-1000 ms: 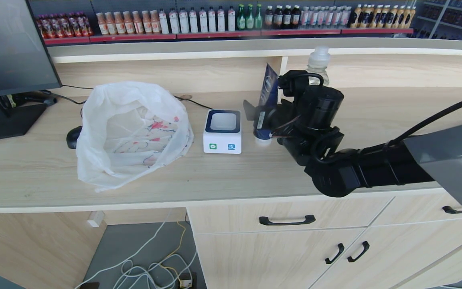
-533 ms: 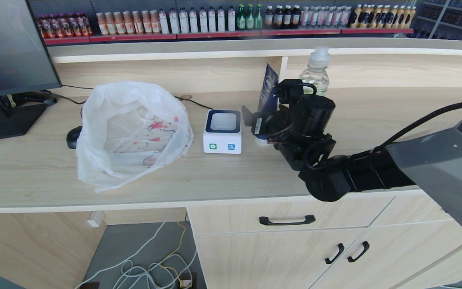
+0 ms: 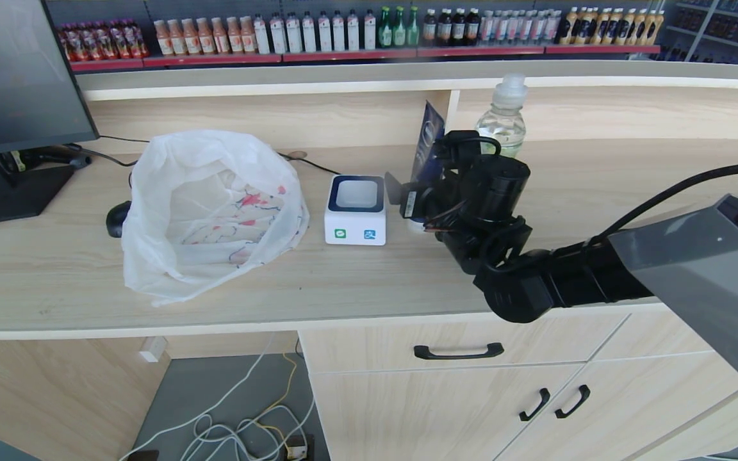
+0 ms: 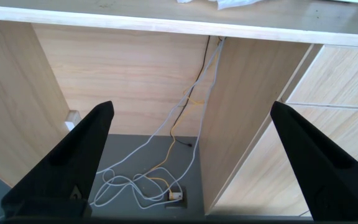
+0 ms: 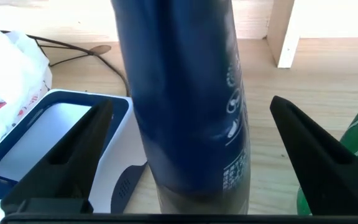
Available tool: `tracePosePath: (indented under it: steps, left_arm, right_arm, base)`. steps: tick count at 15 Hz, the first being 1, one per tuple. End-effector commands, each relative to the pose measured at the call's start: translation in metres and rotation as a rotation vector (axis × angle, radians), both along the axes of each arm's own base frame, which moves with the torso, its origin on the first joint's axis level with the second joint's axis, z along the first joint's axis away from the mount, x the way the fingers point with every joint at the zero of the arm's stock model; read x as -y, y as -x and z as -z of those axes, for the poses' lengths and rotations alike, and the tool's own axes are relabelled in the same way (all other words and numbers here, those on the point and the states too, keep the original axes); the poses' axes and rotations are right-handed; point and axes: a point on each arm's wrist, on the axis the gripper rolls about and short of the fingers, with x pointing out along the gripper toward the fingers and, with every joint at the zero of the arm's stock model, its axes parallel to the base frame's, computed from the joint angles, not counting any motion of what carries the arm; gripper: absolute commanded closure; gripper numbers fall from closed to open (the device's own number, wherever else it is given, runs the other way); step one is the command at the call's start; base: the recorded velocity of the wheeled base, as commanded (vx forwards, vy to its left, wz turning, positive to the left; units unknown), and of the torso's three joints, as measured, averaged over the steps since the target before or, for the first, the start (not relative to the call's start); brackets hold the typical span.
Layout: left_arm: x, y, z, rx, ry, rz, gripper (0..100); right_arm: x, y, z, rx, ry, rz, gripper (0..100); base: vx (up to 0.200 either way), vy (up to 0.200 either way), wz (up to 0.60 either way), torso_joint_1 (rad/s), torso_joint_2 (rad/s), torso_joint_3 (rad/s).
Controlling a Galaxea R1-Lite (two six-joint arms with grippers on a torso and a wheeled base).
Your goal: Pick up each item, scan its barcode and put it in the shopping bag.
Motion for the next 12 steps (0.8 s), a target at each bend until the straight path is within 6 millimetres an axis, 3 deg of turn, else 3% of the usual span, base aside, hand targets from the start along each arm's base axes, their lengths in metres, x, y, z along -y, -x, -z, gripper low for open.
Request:
tracePosePath:
  steps: [1,10,11,12]
  left_arm:
    - [0.0,-0.0001,0.0,-0.002,0.0,-0.001,0]
    - [0.0,-0.0001,0.0,-0.002,0.0,0.0,0]
    - [0.0,-0.0001,0.0,-0.002,0.0,0.0,0]
    - [0.0,-0.0001,0.0,-0.002,0.0,0.0,0]
  right_arm:
    - [0.0002,-0.0004,0.0006,-0.001,0.001,0.001,0]
    - [0.002,-0.0041,0.0004,0.003,0.0,0.009,0]
    - [0.0021,-0.0041,0.0003,0.004,-0.002,0.012,100]
    - [0.0021,-0.0041,0.0003,0.004,-0.002,0.014,100]
  base:
    - [0.0,0.0,0.0,0.0,0.0,0.0]
    - [0.0,0.0,0.0,0.0,0.0,0.0]
    - [0.0,0.0,0.0,0.0,0.0,0.0]
    - [0.0,0.0,0.0,0.0,0.0,0.0]
